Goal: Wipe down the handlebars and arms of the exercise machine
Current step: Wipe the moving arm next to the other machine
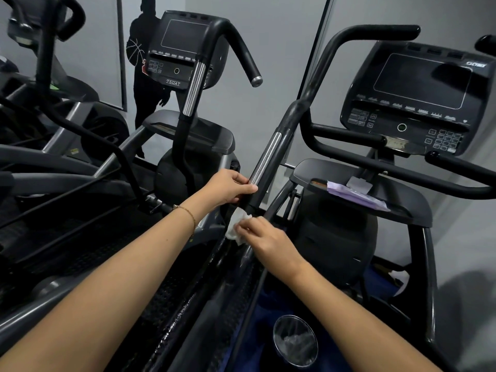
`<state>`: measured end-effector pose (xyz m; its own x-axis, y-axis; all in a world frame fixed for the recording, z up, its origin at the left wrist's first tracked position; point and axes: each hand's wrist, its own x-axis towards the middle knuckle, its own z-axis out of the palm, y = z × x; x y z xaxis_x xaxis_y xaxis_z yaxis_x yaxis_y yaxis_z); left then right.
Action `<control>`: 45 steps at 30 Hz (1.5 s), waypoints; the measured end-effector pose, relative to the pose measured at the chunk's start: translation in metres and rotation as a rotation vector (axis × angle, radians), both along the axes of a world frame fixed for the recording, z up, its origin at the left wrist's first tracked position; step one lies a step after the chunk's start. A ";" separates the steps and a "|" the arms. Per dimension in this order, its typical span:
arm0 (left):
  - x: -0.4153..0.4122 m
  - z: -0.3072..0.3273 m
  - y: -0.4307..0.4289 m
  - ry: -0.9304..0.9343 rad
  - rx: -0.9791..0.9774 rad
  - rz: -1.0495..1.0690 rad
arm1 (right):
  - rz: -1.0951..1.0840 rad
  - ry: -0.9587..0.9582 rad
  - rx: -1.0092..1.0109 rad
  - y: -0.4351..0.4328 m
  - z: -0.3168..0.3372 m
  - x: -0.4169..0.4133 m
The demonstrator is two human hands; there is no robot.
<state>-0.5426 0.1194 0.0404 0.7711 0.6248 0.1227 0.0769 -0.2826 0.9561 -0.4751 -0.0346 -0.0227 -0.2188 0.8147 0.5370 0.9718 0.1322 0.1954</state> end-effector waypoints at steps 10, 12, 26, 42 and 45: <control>0.000 0.003 -0.005 0.042 0.057 0.048 | -0.024 -0.026 0.057 0.004 0.005 0.000; 0.001 0.008 -0.007 0.074 0.074 0.061 | 0.008 -0.110 -0.001 0.003 0.010 0.008; -0.013 0.014 -0.032 0.252 0.322 0.190 | -0.048 0.020 -0.066 0.006 0.033 0.004; -0.103 -0.046 -0.062 0.564 0.467 0.075 | -0.395 0.596 -0.013 0.007 0.010 -0.035; -0.106 -0.047 -0.061 0.576 0.485 0.057 | -0.368 0.560 -0.035 0.004 -0.011 -0.045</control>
